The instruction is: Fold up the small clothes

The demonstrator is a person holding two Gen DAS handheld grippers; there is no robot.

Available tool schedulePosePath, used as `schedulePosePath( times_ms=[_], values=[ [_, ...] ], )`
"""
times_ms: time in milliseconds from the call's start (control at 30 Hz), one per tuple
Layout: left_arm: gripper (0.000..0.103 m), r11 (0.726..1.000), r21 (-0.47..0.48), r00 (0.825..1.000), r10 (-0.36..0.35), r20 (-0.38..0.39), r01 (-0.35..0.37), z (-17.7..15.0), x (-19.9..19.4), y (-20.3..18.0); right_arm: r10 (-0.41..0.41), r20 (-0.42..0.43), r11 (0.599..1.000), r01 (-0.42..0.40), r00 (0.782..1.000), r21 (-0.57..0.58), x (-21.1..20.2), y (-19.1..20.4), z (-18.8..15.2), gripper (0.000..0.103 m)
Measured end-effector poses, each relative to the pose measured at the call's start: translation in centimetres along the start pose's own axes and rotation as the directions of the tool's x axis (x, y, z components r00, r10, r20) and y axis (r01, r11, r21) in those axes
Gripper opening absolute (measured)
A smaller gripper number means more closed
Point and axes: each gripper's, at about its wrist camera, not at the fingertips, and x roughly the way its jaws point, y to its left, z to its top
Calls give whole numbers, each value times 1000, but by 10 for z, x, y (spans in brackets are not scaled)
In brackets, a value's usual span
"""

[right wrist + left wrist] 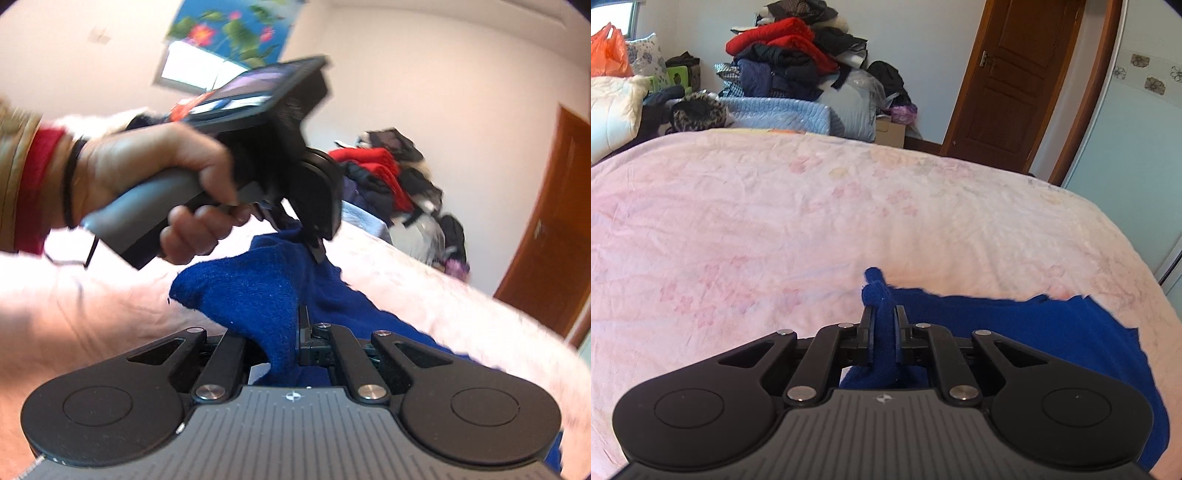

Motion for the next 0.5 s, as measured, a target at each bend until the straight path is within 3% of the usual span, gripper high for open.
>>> schedulePosePath(
  times_ms=[167, 500],
  values=[
    [9, 999, 45, 1000, 8, 30, -9, 6, -3, -35, 8, -1, 988, -8, 1000, 155, -12, -36, -9, 5],
    [8, 990, 139, 998, -24, 53, 16, 11, -3, -102, -10, 14, 941, 5, 1000, 337, -42, -86, -33, 5]
  ],
)
